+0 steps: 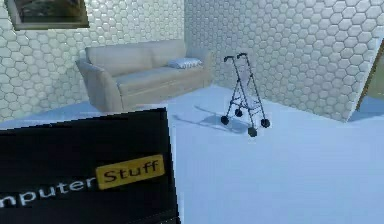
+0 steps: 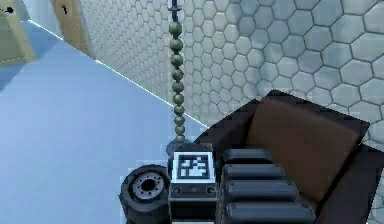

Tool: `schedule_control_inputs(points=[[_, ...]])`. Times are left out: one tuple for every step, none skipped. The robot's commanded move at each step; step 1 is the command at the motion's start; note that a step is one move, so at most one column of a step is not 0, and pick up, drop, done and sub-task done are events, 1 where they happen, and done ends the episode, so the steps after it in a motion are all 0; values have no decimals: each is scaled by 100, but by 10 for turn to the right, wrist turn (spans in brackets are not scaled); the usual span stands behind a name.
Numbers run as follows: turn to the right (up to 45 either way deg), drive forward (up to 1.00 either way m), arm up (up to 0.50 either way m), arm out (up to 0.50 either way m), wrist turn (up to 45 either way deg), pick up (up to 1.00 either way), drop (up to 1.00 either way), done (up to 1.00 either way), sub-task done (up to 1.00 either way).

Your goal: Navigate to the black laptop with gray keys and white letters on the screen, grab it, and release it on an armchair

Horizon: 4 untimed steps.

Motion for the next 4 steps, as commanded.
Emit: schedule_control_inputs(points=[[390,0,0,0,0,0,0,0,0],[0,15,0,0,0,0,0,0,0],[-450,0,0,0,0,0,0,0,0],[-450,0,0,0,0,0,0,0,0]])
